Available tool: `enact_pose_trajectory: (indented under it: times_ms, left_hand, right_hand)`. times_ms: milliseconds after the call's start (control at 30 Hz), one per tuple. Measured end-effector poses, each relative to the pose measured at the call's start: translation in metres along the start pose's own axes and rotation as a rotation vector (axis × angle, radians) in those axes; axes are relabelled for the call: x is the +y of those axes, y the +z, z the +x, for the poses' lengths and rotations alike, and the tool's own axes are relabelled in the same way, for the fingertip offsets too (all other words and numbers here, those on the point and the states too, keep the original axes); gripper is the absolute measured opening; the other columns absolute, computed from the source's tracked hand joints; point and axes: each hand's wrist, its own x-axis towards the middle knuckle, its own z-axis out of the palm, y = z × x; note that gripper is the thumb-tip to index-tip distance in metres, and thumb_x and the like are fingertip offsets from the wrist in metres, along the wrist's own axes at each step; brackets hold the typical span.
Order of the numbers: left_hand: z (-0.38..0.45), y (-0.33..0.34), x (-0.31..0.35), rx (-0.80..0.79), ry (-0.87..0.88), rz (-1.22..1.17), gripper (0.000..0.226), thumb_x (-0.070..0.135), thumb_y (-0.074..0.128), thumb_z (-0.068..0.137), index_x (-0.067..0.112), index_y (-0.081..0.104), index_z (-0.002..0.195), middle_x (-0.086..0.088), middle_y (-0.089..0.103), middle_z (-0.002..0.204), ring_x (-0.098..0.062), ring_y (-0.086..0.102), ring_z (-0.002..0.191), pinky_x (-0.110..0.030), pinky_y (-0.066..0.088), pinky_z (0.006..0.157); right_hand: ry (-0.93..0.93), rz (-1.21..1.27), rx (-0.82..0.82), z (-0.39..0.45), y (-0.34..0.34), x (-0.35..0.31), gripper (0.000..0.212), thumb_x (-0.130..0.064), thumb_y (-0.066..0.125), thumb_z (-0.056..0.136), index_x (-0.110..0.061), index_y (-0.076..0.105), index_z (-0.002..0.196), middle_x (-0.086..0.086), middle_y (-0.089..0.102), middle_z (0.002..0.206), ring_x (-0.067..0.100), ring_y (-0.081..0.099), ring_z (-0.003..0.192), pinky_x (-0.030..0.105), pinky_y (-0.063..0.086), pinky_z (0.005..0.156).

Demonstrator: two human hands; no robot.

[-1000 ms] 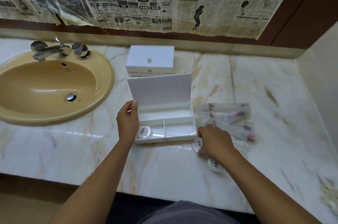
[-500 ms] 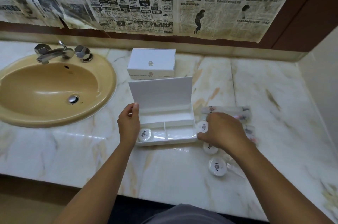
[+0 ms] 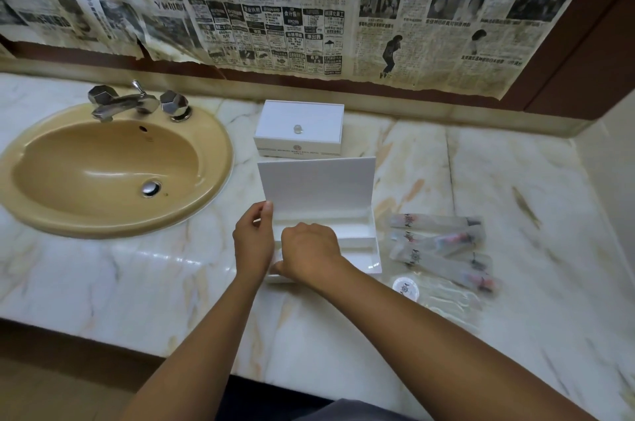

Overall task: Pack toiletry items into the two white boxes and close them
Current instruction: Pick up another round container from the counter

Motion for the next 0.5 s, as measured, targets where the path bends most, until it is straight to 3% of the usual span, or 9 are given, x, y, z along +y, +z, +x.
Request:
enact_pose_trajectory:
  times_ms: [167,333,500]
  left_hand:
    - [0.0007,0.0,0.0025,0.008,-0.027,-0.008,0.024,0.035,0.052,0.1,0.018,0.069,0.104,0.005,0.07,0.099,-0.006,0.057,0.072,-0.014,0.043,0.069]
    - [-0.0001,-0.0005,0.0019,0.0,-0.028,-0.007,0.026,0.034,0.052,0.1,0.016,0.069,0.104,0.003,0.07,0.101,-0.009,0.061,0.085,-0.013,0.043,0.071]
    - [-0.0001,-0.0011,0.0031,-0.012,-0.027,-0.002,0.025,0.034,0.051,0.101,0.017,0.069,0.104,0.005,0.069,0.101,-0.009,0.061,0.089,-0.009,0.042,0.071]
  right_hand:
    - [0.024,0.012,-0.064,0.0025,0.0017,-0.0041,0.039,-0.047,0.057,0.089,-0.014,0.06,0.109,0.006,0.063,0.109,0.025,0.059,0.103,0.03,0.036,0.072]
    - [0.028,-0.078,-0.06,0.0019,0.0035,-0.0014,0.023,-0.027,0.054,0.093,-0.014,0.059,0.111,0.005,0.062,0.112,0.026,0.059,0.105,0.029,0.036,0.073]
    - [0.053,-0.124,-0.186,0.007,0.0041,-0.0049,0.025,-0.017,0.05,0.091,-0.015,0.057,0.115,0.004,0.06,0.114,0.024,0.059,0.105,0.029,0.04,0.074]
